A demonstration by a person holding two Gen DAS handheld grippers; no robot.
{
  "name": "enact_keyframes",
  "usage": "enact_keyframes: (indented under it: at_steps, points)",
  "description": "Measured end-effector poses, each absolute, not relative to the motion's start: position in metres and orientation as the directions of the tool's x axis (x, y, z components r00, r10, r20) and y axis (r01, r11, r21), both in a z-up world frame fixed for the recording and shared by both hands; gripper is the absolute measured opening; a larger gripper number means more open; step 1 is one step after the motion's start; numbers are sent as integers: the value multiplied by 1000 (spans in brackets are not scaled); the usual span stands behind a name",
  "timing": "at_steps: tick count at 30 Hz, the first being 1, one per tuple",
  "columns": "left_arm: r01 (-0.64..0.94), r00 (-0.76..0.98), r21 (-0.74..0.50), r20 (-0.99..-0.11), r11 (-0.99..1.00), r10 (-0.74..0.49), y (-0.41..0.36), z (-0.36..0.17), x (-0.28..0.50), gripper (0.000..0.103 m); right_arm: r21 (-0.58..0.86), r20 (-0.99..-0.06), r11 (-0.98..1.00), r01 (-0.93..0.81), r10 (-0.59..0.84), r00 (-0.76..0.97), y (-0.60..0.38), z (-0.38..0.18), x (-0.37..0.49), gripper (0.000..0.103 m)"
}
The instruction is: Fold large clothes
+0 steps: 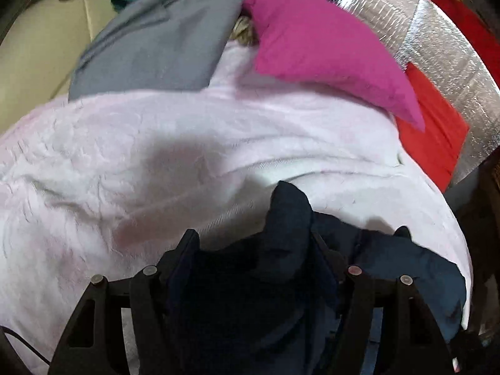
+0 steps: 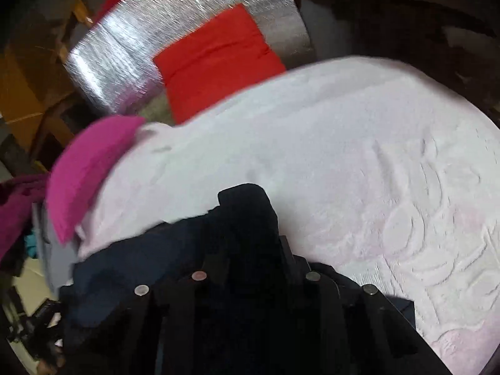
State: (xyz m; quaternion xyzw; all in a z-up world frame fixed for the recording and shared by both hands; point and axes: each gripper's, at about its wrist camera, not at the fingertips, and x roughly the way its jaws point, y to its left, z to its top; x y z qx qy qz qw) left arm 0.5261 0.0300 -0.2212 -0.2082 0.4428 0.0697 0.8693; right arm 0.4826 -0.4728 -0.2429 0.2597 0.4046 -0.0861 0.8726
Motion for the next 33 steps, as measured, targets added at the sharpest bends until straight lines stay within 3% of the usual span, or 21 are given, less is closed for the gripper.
enact_keyframes:
  at_steps: [3, 5, 7, 11, 15, 19, 33]
  points:
    - [-309, 596, -280, -802, 909, -44, 30, -216, 520, 72, 396, -748, 838, 375, 58, 661, -476, -239, 477, 35]
    - [-302, 613, -262, -790, 917, -24, 26, -202, 511, 71, 397, -746, 829, 394, 42, 664, -477, -230, 467, 58]
    - [-280, 648, -253, -761, 926, -12, 19, -184, 500, 71, 411, -717, 817, 404, 16, 697, -477, -217, 455, 65]
    - [-186, 742, -210, -671, 960, -3, -6, -145, 470, 71, 420, -615, 839, 347, -19, 789, -467, -180, 420, 66]
    - [-103, 789, -163, -614, 981, -20, -37, -125, 440, 72, 428, -555, 879, 209, 73, 829, -433, -159, 401, 66]
    - [-51, 799, -95, -601, 994, -16, -63, -124, 427, 72, 391, -571, 912, 128, 131, 810, -398, -157, 402, 49]
    - [13, 795, 75, -605, 997, 35, -108, -147, 432, 72, 435, -648, 891, 128, 211, 732, -357, -194, 463, 49]
